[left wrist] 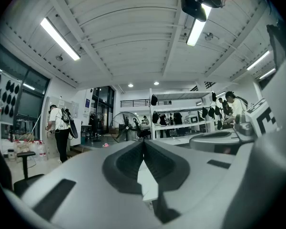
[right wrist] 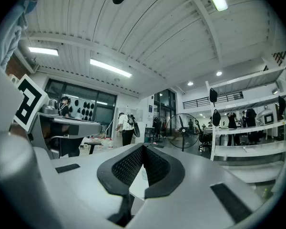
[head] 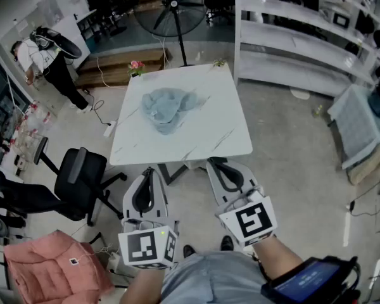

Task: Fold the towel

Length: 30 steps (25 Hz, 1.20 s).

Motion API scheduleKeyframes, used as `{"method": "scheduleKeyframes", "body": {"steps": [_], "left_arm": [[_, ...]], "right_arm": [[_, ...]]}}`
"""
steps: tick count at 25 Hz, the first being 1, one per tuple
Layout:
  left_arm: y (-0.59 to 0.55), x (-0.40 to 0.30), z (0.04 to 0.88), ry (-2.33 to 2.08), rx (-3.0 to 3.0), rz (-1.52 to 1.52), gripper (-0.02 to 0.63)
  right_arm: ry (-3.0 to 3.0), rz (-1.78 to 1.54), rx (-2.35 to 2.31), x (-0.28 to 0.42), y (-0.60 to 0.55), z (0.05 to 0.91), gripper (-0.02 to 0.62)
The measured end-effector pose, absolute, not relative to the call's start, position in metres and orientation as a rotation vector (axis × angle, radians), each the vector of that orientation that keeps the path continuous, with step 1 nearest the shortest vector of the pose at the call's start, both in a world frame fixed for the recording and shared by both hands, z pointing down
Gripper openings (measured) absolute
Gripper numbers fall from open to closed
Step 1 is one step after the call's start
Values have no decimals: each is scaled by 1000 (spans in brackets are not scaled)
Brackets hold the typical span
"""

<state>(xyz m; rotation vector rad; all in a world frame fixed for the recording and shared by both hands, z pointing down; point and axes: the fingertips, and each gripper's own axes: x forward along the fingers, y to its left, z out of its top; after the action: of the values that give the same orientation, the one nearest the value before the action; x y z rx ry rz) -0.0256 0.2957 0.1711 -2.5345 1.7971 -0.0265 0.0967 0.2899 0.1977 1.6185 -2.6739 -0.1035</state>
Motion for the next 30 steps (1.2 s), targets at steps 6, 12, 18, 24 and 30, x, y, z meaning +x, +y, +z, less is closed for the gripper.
{"method": "scheduleKeyframes", "body": {"steps": [6, 12, 18, 24, 30], "left_arm": [[296, -15, 172, 1801, -2535, -36, 9], [296, 3, 183, 1815, -2544, -57, 9], [286, 29, 193, 1827, -2547, -112, 9], [263, 25, 203, 1845, -2540, -149, 9], [211, -3, 215, 1872, -2540, -137, 9]], "right_arm": [[-2686, -98, 1612, 105, 290, 199, 14], [-2738, -12, 1577, 122, 295, 209, 60], [-2743, -27, 1528, 141, 285, 216, 61], [-2744, -6, 1511, 141, 255, 223, 61], [-2721, -16, 1497, 120, 203, 234, 60]]}}
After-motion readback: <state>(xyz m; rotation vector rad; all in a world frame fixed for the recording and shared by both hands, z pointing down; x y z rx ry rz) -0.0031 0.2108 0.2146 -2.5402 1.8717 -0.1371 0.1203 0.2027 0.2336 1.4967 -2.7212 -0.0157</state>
